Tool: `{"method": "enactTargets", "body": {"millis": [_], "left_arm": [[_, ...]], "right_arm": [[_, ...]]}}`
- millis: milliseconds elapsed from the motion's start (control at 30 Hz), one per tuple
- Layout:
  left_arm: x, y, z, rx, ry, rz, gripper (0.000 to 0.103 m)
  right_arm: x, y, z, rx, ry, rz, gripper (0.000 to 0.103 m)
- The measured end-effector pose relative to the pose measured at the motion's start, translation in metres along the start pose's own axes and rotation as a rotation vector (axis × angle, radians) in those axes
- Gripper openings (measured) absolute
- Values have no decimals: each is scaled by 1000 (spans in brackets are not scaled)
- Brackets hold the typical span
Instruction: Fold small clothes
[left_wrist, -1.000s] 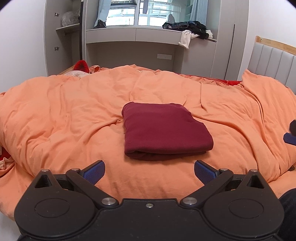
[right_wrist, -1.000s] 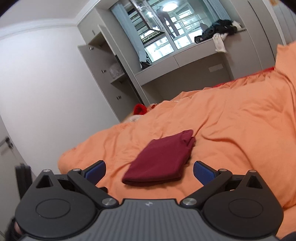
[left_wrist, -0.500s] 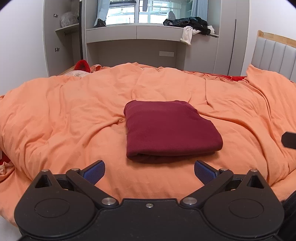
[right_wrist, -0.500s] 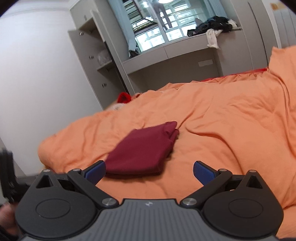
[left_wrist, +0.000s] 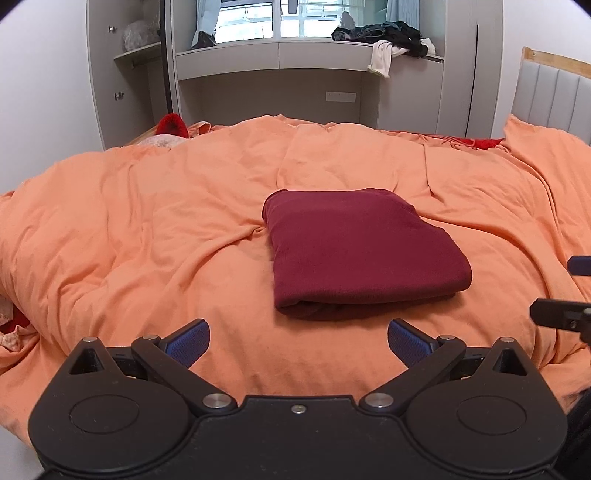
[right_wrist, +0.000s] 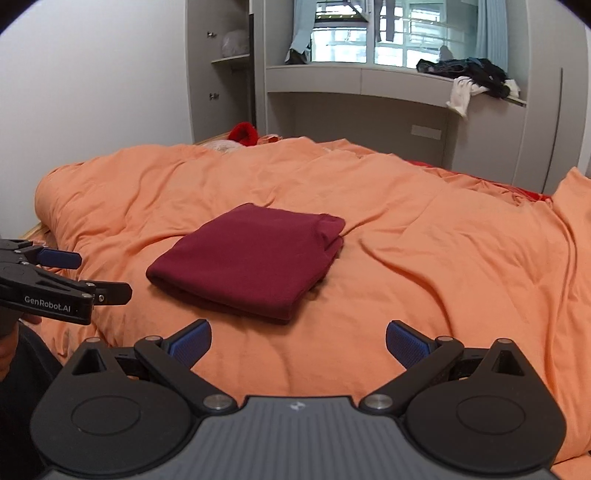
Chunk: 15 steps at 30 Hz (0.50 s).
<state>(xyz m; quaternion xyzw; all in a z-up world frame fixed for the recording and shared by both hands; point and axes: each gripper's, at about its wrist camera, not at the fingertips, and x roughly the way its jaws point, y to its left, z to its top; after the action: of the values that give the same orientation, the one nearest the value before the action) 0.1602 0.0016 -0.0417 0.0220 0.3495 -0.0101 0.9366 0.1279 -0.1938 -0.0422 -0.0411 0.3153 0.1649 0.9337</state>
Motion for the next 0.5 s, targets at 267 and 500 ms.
{"method": "enactTargets", "body": {"millis": [267, 500], "left_arm": [[3, 7, -2, 2, 11, 32, 102], [4, 5, -3, 13, 18, 19, 102]], "right_arm": [[9, 5, 1, -3, 34, 13, 103], [12, 7, 2, 2, 43, 14, 103]]}}
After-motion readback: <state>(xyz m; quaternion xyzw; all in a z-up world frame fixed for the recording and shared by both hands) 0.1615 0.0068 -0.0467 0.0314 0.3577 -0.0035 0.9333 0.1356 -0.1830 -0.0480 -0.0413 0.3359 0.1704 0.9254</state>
